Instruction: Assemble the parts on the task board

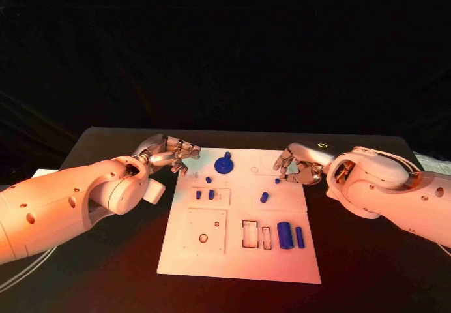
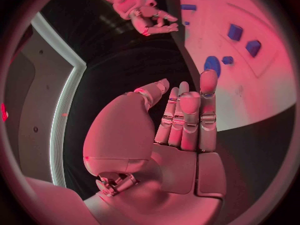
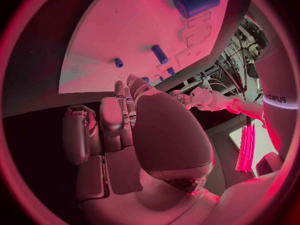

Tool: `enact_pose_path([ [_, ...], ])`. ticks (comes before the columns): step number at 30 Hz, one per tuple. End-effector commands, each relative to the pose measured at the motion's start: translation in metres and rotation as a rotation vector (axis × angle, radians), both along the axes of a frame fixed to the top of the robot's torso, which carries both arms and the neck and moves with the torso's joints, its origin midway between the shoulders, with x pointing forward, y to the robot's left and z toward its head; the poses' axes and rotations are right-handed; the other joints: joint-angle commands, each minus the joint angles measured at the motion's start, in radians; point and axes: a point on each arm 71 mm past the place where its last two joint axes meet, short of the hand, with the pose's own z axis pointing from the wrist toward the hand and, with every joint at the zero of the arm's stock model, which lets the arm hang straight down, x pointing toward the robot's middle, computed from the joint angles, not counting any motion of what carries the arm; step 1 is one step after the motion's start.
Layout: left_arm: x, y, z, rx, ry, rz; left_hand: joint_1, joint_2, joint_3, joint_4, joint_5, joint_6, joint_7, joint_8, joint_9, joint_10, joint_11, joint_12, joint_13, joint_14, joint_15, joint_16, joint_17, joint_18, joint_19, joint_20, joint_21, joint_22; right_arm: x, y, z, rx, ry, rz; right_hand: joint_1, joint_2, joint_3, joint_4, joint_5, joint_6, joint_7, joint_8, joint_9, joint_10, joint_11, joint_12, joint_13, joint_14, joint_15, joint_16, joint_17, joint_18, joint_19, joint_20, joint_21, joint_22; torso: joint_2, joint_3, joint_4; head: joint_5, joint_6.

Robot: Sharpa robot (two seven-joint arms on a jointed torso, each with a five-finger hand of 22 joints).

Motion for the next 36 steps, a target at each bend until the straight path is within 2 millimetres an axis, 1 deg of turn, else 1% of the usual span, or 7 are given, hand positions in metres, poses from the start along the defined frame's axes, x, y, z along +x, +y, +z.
enact_pose_path([
  [1,-0.005,0.002,0.001,-0.416,0.136,0.072,-0.007,0.003,-0.023,-0.002,-0.004,-0.006,-0.001,0.009,-0.002,-0.005,-0.002,0.011,0.003,-0.015,-0.002,-0.014,-0.024,0.013,-0.012,0.0,-0.037,-0.023,-0.002,0.001,-0.004,-0.188,-0.058,0.019,-0.006,-0.011,0.021,0.002,-0.04,0.0,-0.002,-0.004,-0.002,0.003,0.001,-0.005,-0.031,0.026,0.0,-0.006,-0.004,0.005,0.008,0.001,0.001,0.075,0.0,-0.0005,0.0001,-0.009,0.001],
  [7,-0.013,0.002,0.0,-0.457,0.147,0.065,-0.001,0.011,-0.041,-0.007,-0.002,-0.008,-0.002,0.014,-0.004,-0.012,-0.003,0.024,0.007,-0.02,-0.003,-0.018,-0.036,0.015,-0.014,0.0,-0.061,-0.041,-0.003,0.007,-0.006,-0.219,-0.095,0.019,-0.018,-0.024,0.04,0.007,-0.057,-0.01,-0.002,-0.006,-0.006,-0.013,0.003,-0.007,-0.065,0.026,0.001,-0.009,-0.009,0.006,0.007,0.001,-0.001,0.073,0.0,-0.0011,0.0006,-0.012,0.004],
  [13,-0.017,0.0,0.0,-0.46,0.148,0.057,0.002,0.014,-0.046,-0.01,-0.001,-0.009,-0.002,0.015,-0.005,-0.014,-0.003,0.028,0.008,-0.021,-0.003,-0.018,-0.039,0.015,-0.013,-0.001,-0.066,-0.045,-0.002,0.011,-0.011,-0.232,-0.088,0.022,-0.02,-0.025,0.053,0.007,-0.058,-0.012,-0.004,-0.006,-0.008,-0.019,0.002,-0.006,-0.083,0.027,0.001,-0.021,-0.023,0.005,0.011,0.0,0.002,0.077,0.002,-0.0007,0.0008,-0.011,0.005],
  [18,-0.019,-0.001,0.001,-0.459,0.147,0.053,0.003,0.015,-0.048,-0.011,-0.001,-0.009,-0.002,0.016,-0.006,-0.016,-0.003,0.03,0.008,-0.021,-0.003,-0.017,-0.04,0.016,-0.013,-0.001,-0.07,-0.047,-0.001,0.013,-0.016,-0.239,-0.077,0.019,-0.022,-0.019,0.069,0.007,-0.058,-0.013,-0.005,-0.005,-0.009,-0.024,0.001,-0.006,-0.1,0.028,0.001,-0.03,-0.035,0.004,0.013,0.0,0.004,0.08,0.002,-0.0001,0.0009,-0.012,0.003],
  [22,-0.02,-0.002,0.001,-0.447,0.142,0.043,0.004,0.017,-0.052,-0.012,0.0,-0.012,-0.001,0.016,-0.007,-0.02,-0.003,0.033,0.009,-0.021,-0.003,-0.017,-0.042,0.016,-0.013,-0.001,-0.077,-0.052,0.001,0.014,-0.02,-0.245,-0.067,0.018,-0.023,-0.015,0.08,0.006,-0.057,-0.011,-0.006,-0.004,-0.009,-0.024,0.0,-0.005,-0.111,0.029,-0.001,-0.029,-0.038,0.004,0.015,-0.001,0.005,0.082,0.002,-0.0009,0.0016,-0.011,0.001],
  [26,-0.021,-0.003,0.001,-0.428,0.131,0.031,0.005,0.018,-0.055,-0.013,0.001,-0.015,0.0,0.016,-0.008,-0.023,-0.002,0.034,0.009,-0.023,-0.003,-0.018,-0.046,0.017,-0.014,-0.001,-0.084,-0.057,0.002,0.016,-0.022,-0.252,-0.052,0.02,-0.024,-0.009,0.093,0.004,-0.057,-0.007,-0.008,-0.003,-0.009,-0.02,-0.002,-0.003,-0.123,0.032,-0.002,-0.025,-0.037,0.002,0.02,-0.002,0.009,0.088,0.001,0.0011,0.0016,-0.01,0.0],
  [36,-0.022,-0.004,0.001,-0.415,0.127,0.025,0.006,0.02,-0.06,-0.015,0.002,-0.019,0.001,0.016,-0.01,-0.029,-0.001,0.038,0.01,-0.026,-0.002,-0.02,-0.052,0.017,-0.015,0.0,-0.092,-0.063,0.003,0.02,-0.027,-0.262,-0.023,0.031,-0.03,0.002,0.117,-0.006,-0.066,0.013,-0.009,0.001,-0.005,0.0,-0.006,0.001,-0.145,0.036,-0.005,-0.011,-0.032,-0.001,0.029,-0.005,0.017,0.099,0.002,0.0005,0.0006,-0.008,0.0],
])
